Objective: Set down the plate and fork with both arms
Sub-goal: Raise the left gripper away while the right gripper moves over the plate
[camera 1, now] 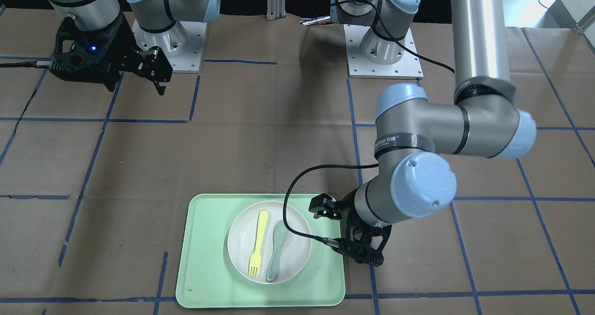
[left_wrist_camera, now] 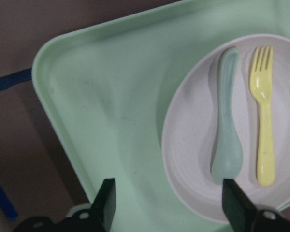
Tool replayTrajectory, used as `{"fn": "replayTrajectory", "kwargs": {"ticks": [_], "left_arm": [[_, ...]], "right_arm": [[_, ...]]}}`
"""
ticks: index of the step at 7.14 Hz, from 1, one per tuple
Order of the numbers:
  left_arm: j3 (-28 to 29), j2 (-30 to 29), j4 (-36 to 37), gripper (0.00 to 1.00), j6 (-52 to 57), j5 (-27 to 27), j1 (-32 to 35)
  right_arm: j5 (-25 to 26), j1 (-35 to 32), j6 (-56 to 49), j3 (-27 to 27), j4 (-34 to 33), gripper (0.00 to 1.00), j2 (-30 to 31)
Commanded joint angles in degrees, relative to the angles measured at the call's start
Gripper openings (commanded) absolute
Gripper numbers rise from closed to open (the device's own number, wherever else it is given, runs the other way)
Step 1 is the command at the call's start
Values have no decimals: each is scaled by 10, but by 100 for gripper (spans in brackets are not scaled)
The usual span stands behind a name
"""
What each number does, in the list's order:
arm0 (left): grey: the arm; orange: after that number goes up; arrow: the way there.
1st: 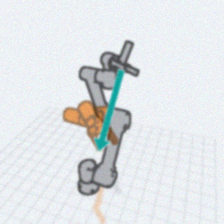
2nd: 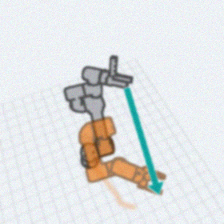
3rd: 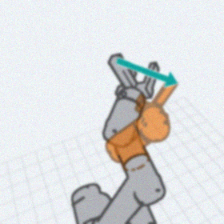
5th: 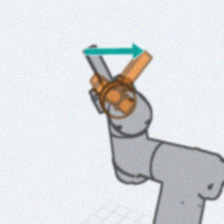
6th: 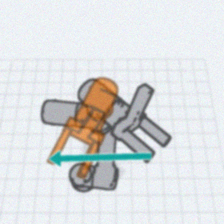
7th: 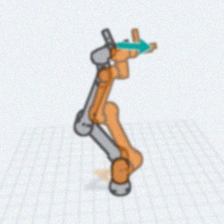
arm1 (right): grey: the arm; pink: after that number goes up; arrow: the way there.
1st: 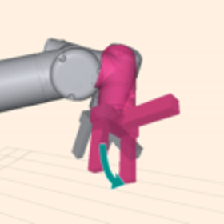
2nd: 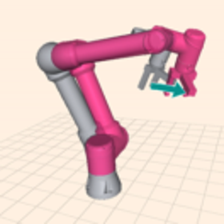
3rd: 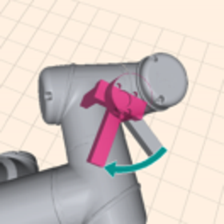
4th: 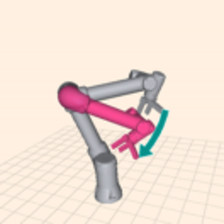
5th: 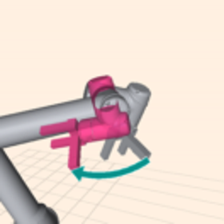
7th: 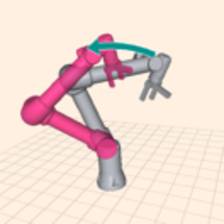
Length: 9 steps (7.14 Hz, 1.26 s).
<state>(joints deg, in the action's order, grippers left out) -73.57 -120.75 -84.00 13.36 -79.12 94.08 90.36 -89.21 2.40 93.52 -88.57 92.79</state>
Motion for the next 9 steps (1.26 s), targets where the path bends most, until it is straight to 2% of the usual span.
{"fn": "replayTrajectory", "kwargs": {"ticks": [1, 3, 4, 6, 7, 8, 9], "left_arm": [[-4, 113, -158, 100, -44, -63, -5], [-35, 201, -255, 100, -39, -70, -7], [-69, 229, -253, 100, -33, -68, -17], [-131, 324, -252, 100, -25, -67, -34], [-162, 349, -221, 100, -24, -67, -49], [-192, 379, -199, 100, 0, -68, -52], [-186, 387, -194, 100, 37, -68, -55]], "right_arm": [[0, 0, -5, 0, -5, 100, -2], [-2, 0, -6, -1, -6, 100, -2], [-2, 0, -6, -4, -7, 100, -2], [-3, -4, 3, -11, -26, 100, -23], [-4, -10, 8, -26, -42, 100, -46], [-8, -17, 17, -52, -42, 100, -79], [-9, -30, 35, -91, -43, 100, -121]]}}
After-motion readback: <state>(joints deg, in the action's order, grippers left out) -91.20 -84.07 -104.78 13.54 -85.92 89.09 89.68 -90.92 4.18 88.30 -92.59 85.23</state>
